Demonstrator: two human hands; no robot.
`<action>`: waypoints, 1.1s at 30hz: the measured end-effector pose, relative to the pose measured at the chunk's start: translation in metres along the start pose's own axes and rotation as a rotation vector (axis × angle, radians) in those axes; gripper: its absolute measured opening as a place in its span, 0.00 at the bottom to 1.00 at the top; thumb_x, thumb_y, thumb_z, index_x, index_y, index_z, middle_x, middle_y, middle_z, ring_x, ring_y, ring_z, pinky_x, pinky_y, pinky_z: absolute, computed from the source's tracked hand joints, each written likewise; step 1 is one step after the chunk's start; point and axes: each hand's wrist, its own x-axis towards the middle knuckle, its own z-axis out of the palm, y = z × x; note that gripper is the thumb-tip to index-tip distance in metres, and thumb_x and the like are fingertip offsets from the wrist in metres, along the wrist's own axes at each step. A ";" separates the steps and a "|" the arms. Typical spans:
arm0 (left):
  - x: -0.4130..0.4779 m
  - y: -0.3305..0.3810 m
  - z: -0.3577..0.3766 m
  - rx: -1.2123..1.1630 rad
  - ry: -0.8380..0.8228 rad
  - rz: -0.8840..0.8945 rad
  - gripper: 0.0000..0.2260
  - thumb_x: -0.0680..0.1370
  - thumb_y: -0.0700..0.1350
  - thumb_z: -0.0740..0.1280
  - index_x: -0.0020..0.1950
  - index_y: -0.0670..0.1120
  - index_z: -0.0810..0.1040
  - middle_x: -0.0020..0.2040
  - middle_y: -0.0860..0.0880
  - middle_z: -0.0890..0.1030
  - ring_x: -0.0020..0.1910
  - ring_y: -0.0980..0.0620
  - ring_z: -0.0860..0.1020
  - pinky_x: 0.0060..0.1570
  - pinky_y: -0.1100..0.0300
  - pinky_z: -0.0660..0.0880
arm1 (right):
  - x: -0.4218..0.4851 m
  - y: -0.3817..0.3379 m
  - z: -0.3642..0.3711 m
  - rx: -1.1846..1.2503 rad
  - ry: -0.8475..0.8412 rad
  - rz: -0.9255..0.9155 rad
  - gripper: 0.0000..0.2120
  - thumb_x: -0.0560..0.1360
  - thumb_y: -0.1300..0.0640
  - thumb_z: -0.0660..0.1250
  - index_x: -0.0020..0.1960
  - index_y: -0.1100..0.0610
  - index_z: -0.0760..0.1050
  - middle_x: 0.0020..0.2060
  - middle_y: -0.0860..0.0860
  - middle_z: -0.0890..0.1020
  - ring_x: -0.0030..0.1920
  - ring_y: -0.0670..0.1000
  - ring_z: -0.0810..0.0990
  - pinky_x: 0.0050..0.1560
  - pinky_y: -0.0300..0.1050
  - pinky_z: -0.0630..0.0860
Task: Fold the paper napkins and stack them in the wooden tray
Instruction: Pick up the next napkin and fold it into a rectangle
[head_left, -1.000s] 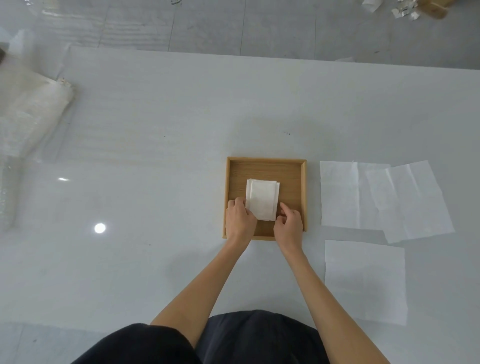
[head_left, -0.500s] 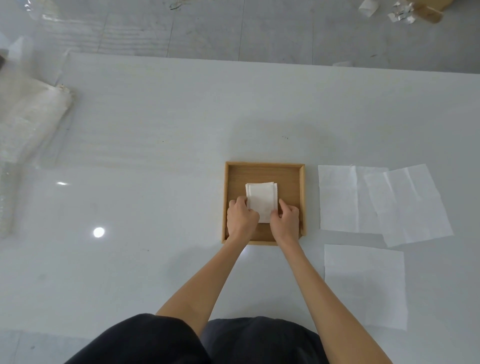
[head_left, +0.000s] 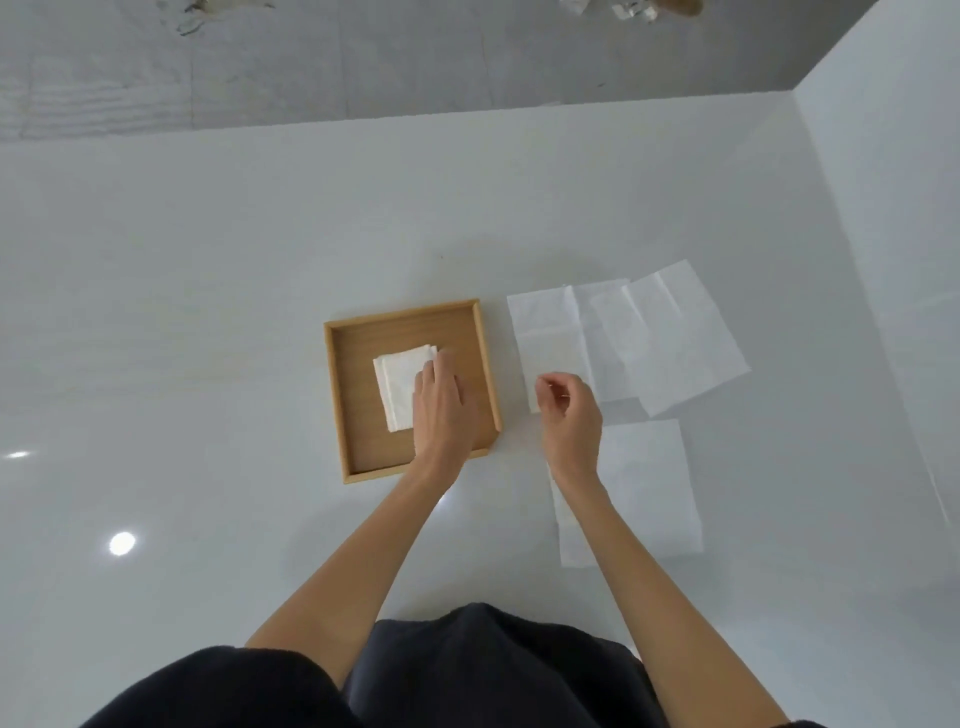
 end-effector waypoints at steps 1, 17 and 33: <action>-0.003 0.016 0.011 -0.038 -0.032 0.061 0.15 0.80 0.35 0.55 0.65 0.43 0.70 0.50 0.44 0.76 0.51 0.45 0.72 0.50 0.50 0.72 | 0.007 0.009 -0.019 0.005 0.054 0.033 0.08 0.81 0.53 0.65 0.55 0.55 0.79 0.49 0.48 0.82 0.49 0.45 0.80 0.51 0.38 0.76; 0.107 0.210 0.210 0.387 -0.140 0.272 0.11 0.84 0.44 0.61 0.63 0.42 0.77 0.64 0.44 0.74 0.63 0.42 0.69 0.62 0.54 0.66 | 0.172 0.128 -0.184 -0.243 0.163 0.691 0.23 0.78 0.45 0.65 0.63 0.62 0.74 0.60 0.61 0.77 0.59 0.63 0.78 0.56 0.55 0.74; 0.120 0.216 0.256 0.518 -0.136 0.352 0.09 0.76 0.37 0.62 0.55 0.41 0.76 0.60 0.43 0.76 0.62 0.40 0.71 0.68 0.52 0.60 | 0.168 0.141 -0.165 0.088 0.275 0.654 0.08 0.76 0.60 0.66 0.55 0.61 0.75 0.56 0.59 0.75 0.56 0.59 0.76 0.48 0.46 0.69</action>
